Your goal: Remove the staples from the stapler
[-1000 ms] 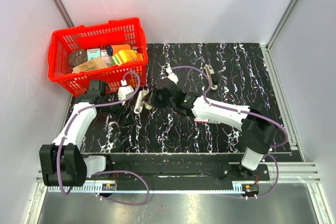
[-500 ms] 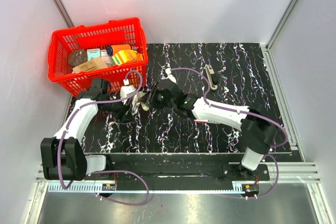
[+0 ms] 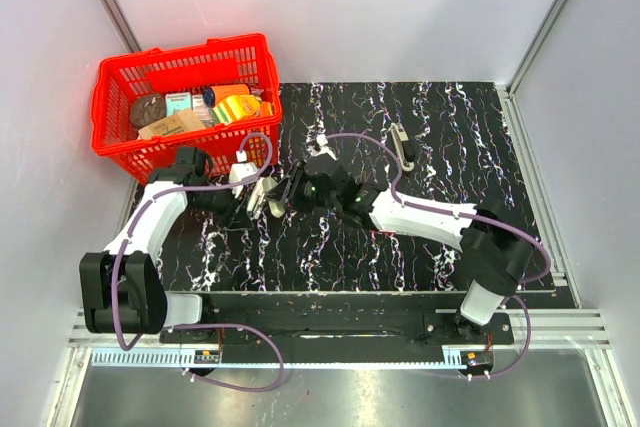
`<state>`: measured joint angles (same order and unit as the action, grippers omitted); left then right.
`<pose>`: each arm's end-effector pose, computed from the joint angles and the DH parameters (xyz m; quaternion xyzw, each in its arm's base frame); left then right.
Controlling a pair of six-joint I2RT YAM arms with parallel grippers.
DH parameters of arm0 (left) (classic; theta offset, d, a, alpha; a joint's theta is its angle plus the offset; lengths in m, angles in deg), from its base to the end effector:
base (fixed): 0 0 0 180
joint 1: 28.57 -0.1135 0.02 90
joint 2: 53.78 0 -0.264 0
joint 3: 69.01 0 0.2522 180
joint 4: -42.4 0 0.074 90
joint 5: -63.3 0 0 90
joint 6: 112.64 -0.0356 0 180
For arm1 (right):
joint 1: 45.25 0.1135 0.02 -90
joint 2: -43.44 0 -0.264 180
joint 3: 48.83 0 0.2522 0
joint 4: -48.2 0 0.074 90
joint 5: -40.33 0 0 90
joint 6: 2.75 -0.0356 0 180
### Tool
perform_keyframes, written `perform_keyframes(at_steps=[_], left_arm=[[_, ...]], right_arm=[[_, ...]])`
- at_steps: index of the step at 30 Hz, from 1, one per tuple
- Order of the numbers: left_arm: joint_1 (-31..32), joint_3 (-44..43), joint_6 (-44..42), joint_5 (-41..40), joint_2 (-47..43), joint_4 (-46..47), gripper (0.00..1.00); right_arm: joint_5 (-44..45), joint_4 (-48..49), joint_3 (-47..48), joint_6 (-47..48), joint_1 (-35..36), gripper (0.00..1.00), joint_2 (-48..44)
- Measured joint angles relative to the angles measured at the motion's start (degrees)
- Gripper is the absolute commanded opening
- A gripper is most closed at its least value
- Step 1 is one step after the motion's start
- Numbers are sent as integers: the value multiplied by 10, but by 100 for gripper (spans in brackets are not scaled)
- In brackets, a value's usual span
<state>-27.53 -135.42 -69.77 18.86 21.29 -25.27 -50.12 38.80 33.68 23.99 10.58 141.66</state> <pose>0.2242 -0.0295 0.2345 0.4157 0.8169 -0.3108 0.2515 0.2243 0.3309 0.2600 0.0526 0.8423 0.4641 0.2691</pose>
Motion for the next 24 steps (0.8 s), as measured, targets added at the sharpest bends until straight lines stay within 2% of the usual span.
perform_keyframes(at_steps=[10, 24], left_arm=[[2, 50, 45, -37, -78, 75, 3], [36, 61, 43, -96, -72, 159, 0]], right_arm=[[-46, 64, -76, 10, -1, 0, -31], [-55, 38, -109, 160, 0, 0, -78]])
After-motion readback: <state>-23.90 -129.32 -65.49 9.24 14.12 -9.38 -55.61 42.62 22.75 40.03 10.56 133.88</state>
